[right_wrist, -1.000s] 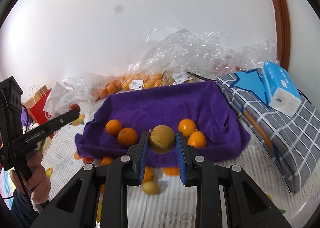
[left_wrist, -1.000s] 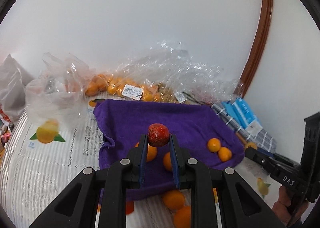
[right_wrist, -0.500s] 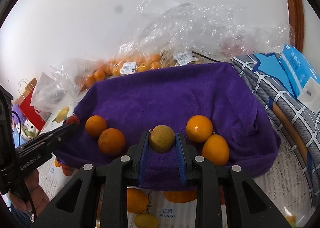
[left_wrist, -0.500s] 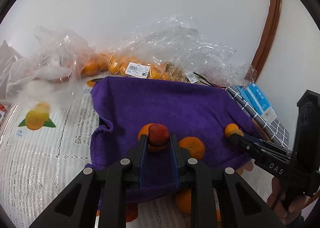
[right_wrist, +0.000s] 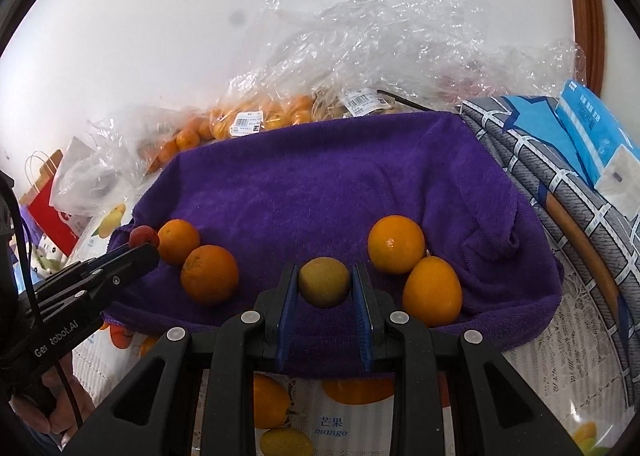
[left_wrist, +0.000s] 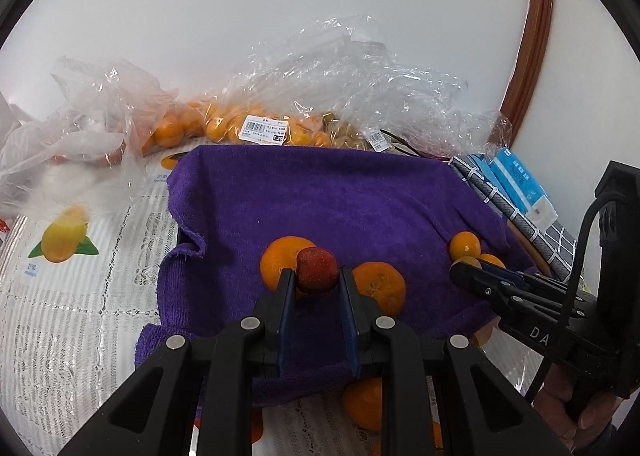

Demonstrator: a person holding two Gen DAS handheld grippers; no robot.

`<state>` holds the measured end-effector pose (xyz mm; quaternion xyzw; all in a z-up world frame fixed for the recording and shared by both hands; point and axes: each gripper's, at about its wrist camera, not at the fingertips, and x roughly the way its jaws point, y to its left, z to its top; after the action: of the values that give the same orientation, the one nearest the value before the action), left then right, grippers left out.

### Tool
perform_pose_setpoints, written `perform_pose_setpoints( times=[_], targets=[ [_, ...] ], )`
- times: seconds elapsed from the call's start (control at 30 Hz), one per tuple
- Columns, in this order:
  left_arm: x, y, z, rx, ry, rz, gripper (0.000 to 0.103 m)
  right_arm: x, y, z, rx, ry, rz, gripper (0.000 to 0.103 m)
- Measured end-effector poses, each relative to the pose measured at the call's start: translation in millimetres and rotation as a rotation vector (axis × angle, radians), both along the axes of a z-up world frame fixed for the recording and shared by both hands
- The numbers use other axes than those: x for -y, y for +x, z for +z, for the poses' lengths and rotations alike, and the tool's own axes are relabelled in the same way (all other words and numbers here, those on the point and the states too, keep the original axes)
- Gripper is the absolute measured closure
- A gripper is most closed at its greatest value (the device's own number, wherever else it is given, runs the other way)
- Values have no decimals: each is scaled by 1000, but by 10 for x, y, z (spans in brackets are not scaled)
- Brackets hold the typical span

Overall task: Organize fruits
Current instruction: 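Lower both held fruits onto the towel and open both grippers, then grasp another yellow-green fruit from the sheet with the right gripper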

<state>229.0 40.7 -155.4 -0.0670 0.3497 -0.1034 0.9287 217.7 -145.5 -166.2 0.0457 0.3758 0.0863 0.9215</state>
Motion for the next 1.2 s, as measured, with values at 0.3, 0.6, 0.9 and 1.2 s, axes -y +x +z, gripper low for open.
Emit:
perform_pose_setpoints(
  times=[0.3,0.6,0.9,1.2],
  targets=[
    [-40,-3,14,11,-25,-4,75,75,-42,42,11,24,-31,52],
    [-5,-50,44,47,-13,-11,75,142,-131,104,55,-9,-79,48],
    [-76,-72,102,80,-29,21,75,236,-191,162,89,10,-115,48],
    [-189,-67,141,76,-82,32,75,175,-425,283,78,-39,-91,48]
  ],
)
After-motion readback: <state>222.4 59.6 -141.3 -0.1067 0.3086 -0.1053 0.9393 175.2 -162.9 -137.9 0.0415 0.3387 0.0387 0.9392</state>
